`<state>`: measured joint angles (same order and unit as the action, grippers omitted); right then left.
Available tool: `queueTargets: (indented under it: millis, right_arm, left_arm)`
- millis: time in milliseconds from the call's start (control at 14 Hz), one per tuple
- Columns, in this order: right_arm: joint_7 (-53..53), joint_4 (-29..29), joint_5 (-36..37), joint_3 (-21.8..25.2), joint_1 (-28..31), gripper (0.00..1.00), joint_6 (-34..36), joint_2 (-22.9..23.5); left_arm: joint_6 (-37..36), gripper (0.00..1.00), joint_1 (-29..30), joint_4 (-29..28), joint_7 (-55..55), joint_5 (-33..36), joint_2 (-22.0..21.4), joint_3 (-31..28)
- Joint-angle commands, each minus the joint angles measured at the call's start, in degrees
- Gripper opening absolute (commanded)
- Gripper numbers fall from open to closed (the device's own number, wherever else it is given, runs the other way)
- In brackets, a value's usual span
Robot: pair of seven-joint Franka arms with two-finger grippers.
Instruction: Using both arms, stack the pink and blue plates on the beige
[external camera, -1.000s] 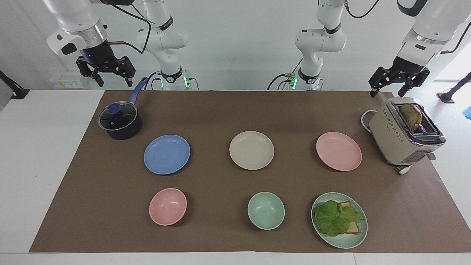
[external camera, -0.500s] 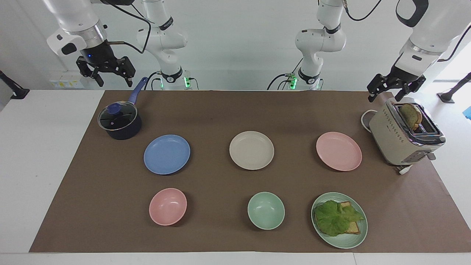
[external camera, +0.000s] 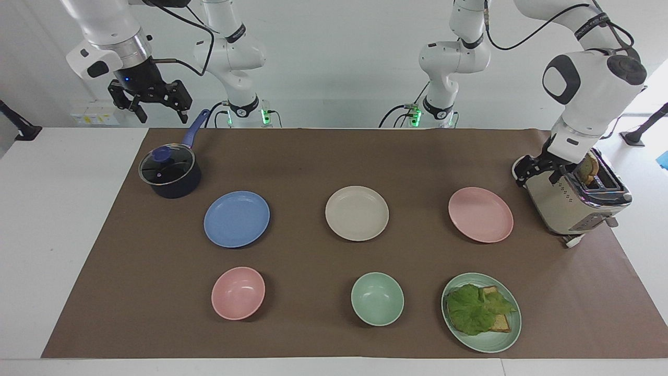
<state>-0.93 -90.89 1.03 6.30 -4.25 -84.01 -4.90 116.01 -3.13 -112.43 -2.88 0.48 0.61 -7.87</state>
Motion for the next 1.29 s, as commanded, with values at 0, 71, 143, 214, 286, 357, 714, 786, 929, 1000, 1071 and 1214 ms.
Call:
queueTargets:
  millis: [0,71,143,214,286,357,714,786,929,1000,1071,1214]
  right_arm:
    - [-0.74,-1.13,-0.95,-0.06,0.38,1.00,-0.19,-1.25]
    - [-0.74,-1.13,-0.95,-0.06,0.38,1.00,-0.28,-1.25]
    - [-0.74,-1.13,-0.95,-0.06,0.38,1.00,-0.19,-1.25]
    - [-0.74,-1.13,-0.95,-0.06,0.38,1.00,-0.28,-1.25]
    - [-0.74,-1.13,-0.95,-0.06,0.38,1.00,-0.19,-1.25]
    - [-0.74,-1.13,-0.95,-0.06,0.38,1.00,-0.28,-1.25]
    - [-0.74,-1.13,-0.95,-0.06,0.38,1.00,-0.19,-1.25]
    - [-0.74,-1.13,-0.95,-0.06,0.38,1.00,-0.19,-1.25]
    - [-0.74,-1.13,-0.95,-0.06,0.38,1.00,-0.19,-1.25]
    - [-0.74,-1.13,-0.95,-0.06,0.38,1.00,-0.28,-1.25]
    - [-0.74,-1.13,-0.95,-0.06,0.38,1.00,-0.19,-1.25]
    - [-0.74,-1.13,-0.95,-0.06,0.38,1.00,-0.19,-1.25]
  left_arm:
    - [6.05,1.00,0.23,-1.39,-0.73,0.40,5.43,0.40]
    - [7.72,1.00,0.05,-1.39,-0.99,0.40,7.19,0.40]
    - [8.09,1.00,0.05,-1.48,-1.51,0.40,7.73,0.40]
    - [8.70,1.00,0.22,-1.83,-1.78,0.40,9.04,0.49]
    - [10.10,1.00,0.40,-2.01,-1.78,0.32,10.62,0.40]
    - [12.20,1.00,0.49,-2.97,-1.87,0.31,11.68,0.49]
    - [14.42,1.00,1.28,-6.31,-1.87,-0.56,13.71,0.49]
    - [14.85,1.00,1.19,-6.40,-1.87,-0.56,15.11,0.49]
    - [14.60,1.00,0.93,-6.32,-1.87,-0.56,15.12,0.49]
    - [14.33,1.00,1.02,-6.23,-1.87,-0.56,15.12,0.49]
    - [14.16,0.45,1.19,-6.23,-1.78,-0.56,15.12,0.49]
    - [12.93,0.00,1.28,-5.53,-1.78,-0.56,15.12,0.57]
